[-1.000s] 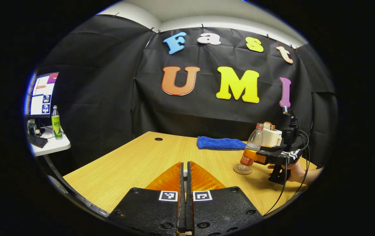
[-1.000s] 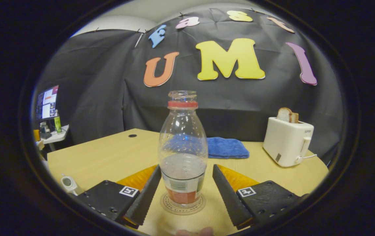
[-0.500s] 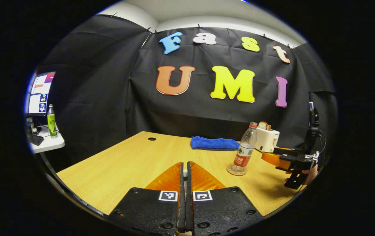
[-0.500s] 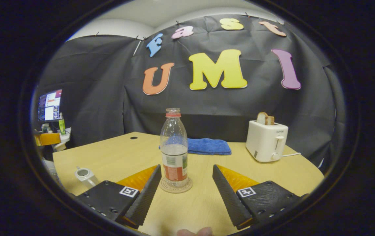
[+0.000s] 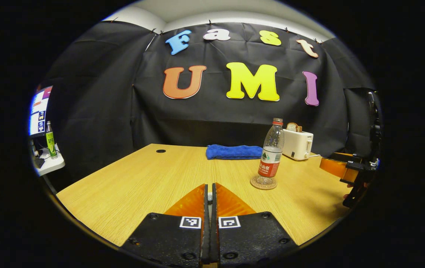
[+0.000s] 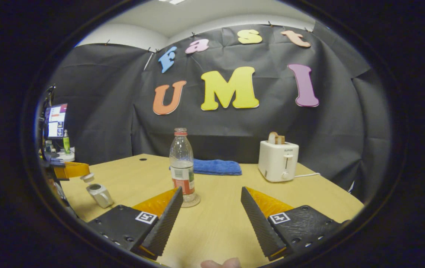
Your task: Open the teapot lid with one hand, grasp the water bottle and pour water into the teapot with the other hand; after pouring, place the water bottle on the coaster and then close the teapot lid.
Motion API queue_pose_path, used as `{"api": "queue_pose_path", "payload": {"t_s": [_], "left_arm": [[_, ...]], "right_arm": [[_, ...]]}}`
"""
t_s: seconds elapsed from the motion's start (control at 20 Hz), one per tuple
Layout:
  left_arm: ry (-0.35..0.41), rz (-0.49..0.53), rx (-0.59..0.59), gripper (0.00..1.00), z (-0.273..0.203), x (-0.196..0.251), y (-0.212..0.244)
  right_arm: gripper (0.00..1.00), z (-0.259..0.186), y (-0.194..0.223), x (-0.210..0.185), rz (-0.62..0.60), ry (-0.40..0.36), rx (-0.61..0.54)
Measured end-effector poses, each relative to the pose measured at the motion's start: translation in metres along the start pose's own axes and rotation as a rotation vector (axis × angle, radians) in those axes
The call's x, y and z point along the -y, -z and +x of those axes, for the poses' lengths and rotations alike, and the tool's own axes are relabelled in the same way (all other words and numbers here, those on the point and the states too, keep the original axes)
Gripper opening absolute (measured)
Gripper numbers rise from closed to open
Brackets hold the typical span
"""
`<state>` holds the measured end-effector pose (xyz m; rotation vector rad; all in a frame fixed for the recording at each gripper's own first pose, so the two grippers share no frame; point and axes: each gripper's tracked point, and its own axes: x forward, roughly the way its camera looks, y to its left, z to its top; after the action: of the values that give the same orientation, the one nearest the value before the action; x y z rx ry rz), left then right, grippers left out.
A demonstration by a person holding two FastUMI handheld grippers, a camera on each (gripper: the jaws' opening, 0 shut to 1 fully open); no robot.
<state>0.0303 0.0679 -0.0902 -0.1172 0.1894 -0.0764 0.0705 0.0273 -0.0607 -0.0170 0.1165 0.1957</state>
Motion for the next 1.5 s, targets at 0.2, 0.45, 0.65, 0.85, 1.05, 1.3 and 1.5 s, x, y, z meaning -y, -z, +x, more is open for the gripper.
{"api": "queue_pose_path", "payload": {"t_s": [0.2, 0.45, 0.65, 0.85, 1.05, 1.3, 1.5], "left_arm": [[-0.001, -0.021, -0.009, 0.03, 0.008, 0.003, 0.005], [-0.005, -0.027, -0.024, 0.03, 0.011, 0.003, 0.014], [-0.008, -0.038, -0.035, 0.04, 0.011, 0.002, 0.019], [-0.024, -0.045, -0.044, 0.04, 0.012, 0.0, 0.023], [-0.022, -0.044, -0.049, 0.05, 0.013, 0.003, 0.026], [-0.046, -0.045, -0.049, 0.2, 0.012, 0.002, 0.024], [-0.098, -0.009, 0.038, 0.98, 0.0, 0.0, -0.013]], "right_arm": [[0.93, -0.006, 0.004, 0.005, -0.009, 0.013, 0.006], [0.94, -0.006, 0.004, 0.012, -0.016, 0.026, 0.005], [0.94, -0.007, 0.005, 0.011, -0.017, 0.024, 0.007], [0.94, -0.01, 0.004, 0.011, -0.023, 0.025, 0.014], [0.93, -0.012, 0.005, 0.014, -0.011, 0.028, 0.015], [0.93, -0.017, 0.001, 0.017, -0.003, 0.034, 0.027], [0.94, -0.023, -0.006, 0.022, 0.012, 0.063, 0.051]]}}
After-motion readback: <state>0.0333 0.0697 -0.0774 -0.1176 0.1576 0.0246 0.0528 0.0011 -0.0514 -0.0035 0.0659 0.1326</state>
